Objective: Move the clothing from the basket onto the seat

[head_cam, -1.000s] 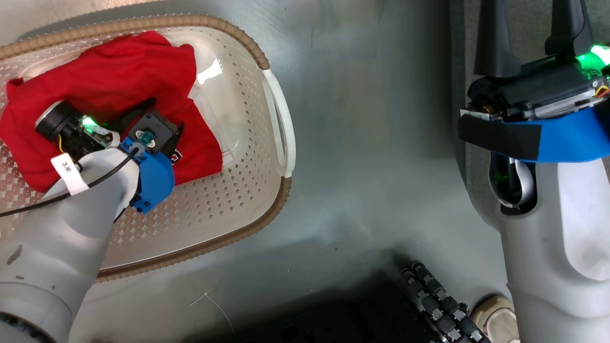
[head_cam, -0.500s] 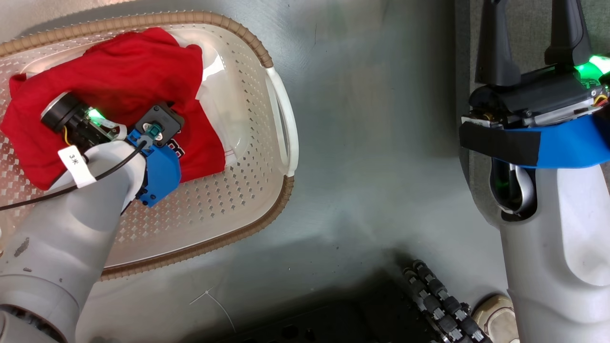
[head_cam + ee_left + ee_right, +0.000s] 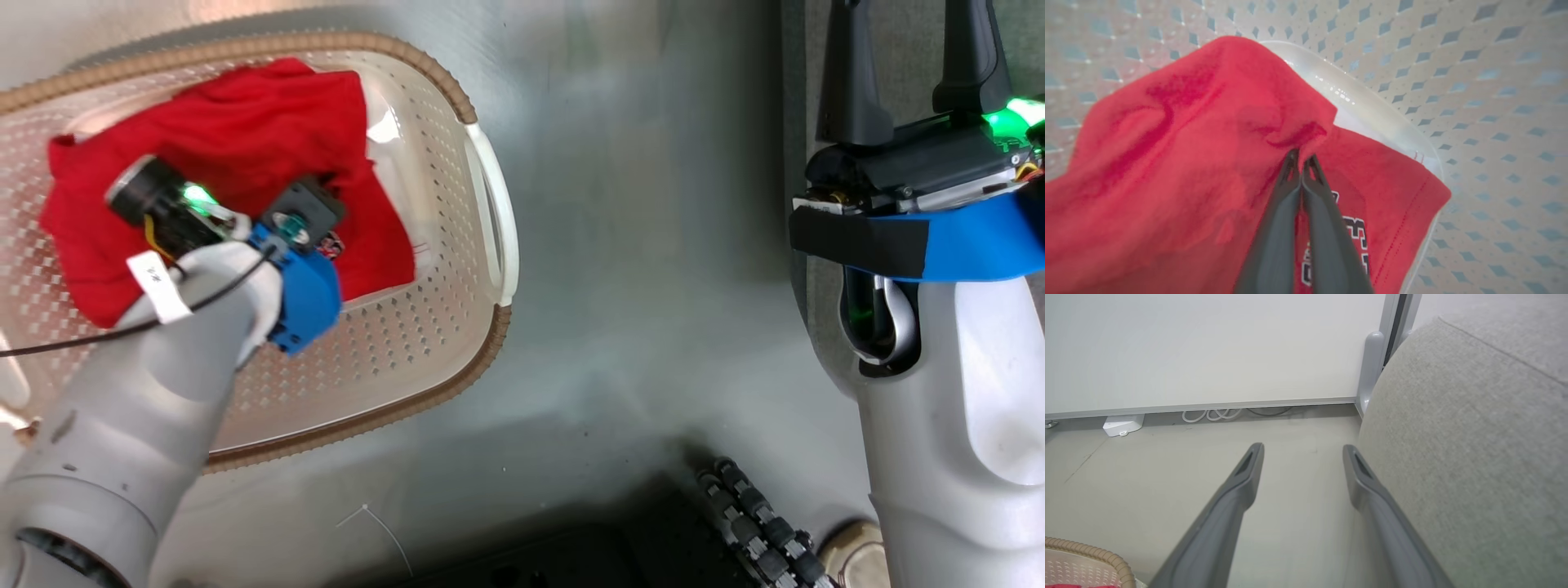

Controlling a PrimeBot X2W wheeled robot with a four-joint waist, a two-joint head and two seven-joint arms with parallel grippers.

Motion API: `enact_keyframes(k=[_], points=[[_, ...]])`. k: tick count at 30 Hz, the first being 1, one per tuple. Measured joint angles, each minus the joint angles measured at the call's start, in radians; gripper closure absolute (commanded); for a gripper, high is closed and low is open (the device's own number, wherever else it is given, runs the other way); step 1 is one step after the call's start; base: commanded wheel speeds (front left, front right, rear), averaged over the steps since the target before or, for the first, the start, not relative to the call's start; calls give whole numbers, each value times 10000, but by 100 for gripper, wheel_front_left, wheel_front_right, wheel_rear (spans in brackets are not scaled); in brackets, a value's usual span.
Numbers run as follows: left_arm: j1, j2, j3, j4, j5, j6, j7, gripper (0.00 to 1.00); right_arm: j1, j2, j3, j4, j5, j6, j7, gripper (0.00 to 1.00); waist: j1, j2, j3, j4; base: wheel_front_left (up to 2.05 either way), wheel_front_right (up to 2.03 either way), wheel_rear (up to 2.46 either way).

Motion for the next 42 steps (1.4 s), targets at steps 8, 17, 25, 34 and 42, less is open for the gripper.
enact_keyframes(k=[8,17,25,34,42], points=[[705,-188,113,-1007,-25,-10,2,100,145,6,-109,245,29,0,0,0,0,0,-703,269,0,0,0],[1618,-474,686,-2357,-182,-12,0,100,536,12,-336,608,-102,0,0,0,0,0,-1814,657,0,0,0],[2574,-690,1582,-3712,-217,-12,0,100,982,12,-500,926,-272,-2,0,0,-1,0,-2994,1089,0,0,0],[3785,-867,2602,-5235,-29,-23,0,100,1667,-113,-679,1333,-314,0,0,0,-2,0,-4487,1529,0,0,0],[4649,-1041,3356,-6412,42,-27,2,100,2443,-194,-732,1634,-313,-2,0,0,-3,0,-5900,1864,0,0,0]])
